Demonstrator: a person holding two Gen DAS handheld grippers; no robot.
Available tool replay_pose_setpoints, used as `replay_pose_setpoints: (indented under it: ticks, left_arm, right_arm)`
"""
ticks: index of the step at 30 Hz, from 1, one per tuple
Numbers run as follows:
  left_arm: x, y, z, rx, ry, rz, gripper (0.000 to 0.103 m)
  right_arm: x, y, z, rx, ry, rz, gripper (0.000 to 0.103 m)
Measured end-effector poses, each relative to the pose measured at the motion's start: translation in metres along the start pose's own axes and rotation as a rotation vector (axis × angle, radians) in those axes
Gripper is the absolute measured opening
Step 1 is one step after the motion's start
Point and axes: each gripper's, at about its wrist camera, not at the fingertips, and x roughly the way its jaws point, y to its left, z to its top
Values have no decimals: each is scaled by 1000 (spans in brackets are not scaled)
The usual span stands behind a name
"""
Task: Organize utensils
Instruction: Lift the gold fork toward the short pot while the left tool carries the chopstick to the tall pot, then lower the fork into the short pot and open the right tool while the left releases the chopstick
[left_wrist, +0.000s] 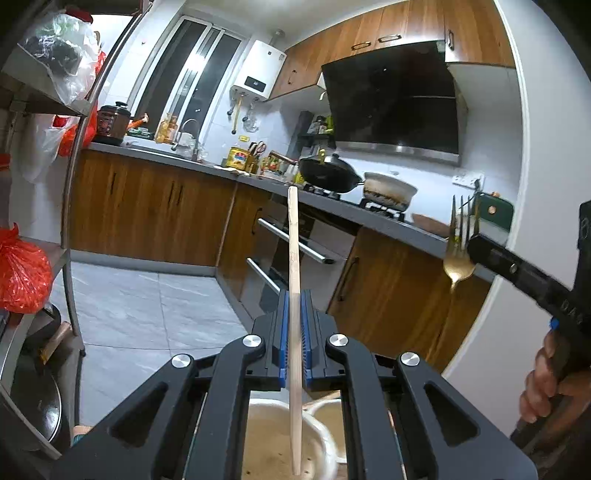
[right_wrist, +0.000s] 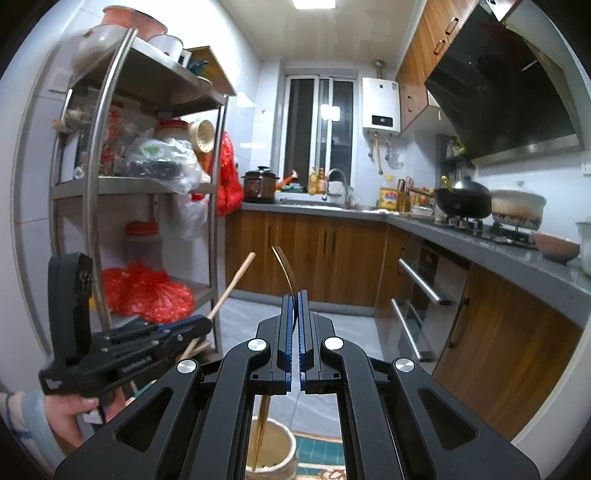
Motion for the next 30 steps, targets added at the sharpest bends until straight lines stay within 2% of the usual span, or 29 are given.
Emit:
replay_pose_setpoints:
  ticks: [4,17,27,28,30]
  left_arm:
    - [8,3,-14,40,4,44,6]
    - [-7,6,-46,122,47,68,6]
    - [-19,2,-47,177,83,107,9]
    - [-20,0,-47,186,86,115,13]
    - [-24,-1,-48,195,86,113,29]
  right_arm:
    - [14,-4,-10,24,10,-9,4]
    - [43,-5,-48,49,118,0,4]
    - [53,-14,-62,90,179,-18,4]
    - [54,-16,-63,94,184,-20,4]
    - [57,-19,-65,104,198,-27,4]
